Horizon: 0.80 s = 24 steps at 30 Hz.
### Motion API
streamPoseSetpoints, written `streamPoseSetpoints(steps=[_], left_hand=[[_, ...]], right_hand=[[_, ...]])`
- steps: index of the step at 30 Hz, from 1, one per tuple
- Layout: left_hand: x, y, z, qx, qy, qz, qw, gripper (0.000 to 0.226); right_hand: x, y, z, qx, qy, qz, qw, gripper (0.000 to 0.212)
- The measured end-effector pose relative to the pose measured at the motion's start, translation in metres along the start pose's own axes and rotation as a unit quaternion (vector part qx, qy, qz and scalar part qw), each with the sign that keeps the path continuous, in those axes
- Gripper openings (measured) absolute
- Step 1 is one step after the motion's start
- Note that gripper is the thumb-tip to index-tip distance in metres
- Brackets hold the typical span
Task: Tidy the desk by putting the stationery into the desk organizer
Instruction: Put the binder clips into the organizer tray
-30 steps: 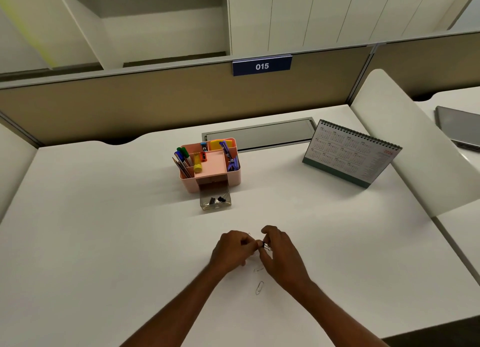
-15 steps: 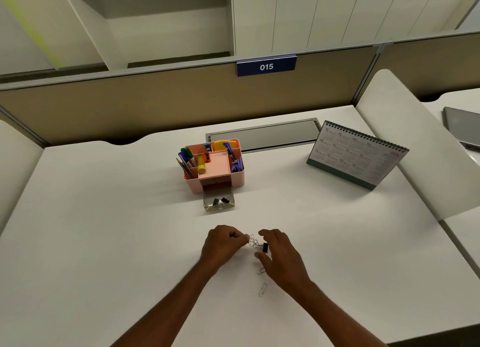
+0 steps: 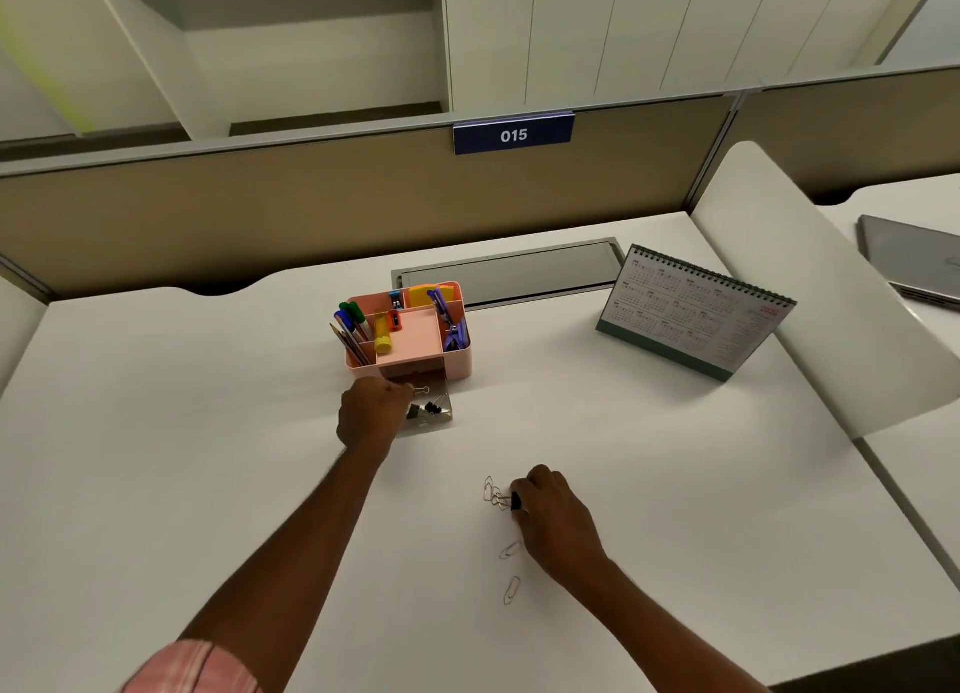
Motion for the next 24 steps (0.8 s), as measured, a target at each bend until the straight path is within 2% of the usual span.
streamPoseSetpoints(steps=[9,24], left_hand=[[-0.022,0.014,0.012,0.007,0.044,0.093,0.995,0.026],[-0.028,0.016,0.015,-0.025,0.064,0.130,0.989,0.026]], right_hand=[[0.001,0.005,-0.001,-0.005,0.007,0.009,1.000,0.017],[0.001,0.009,0.001,-0.011,0.016,0.021,1.000,0.016]])
Point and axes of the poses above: each hand's wrist, its own z-axis towards the middle knuckle, its own x-axis out of the back of the hand, y = z × x, the point moved 9 cm from there along z, towards the middle knuckle, and after that the axes turned 12 degrees about x, right-handed, at the moved point
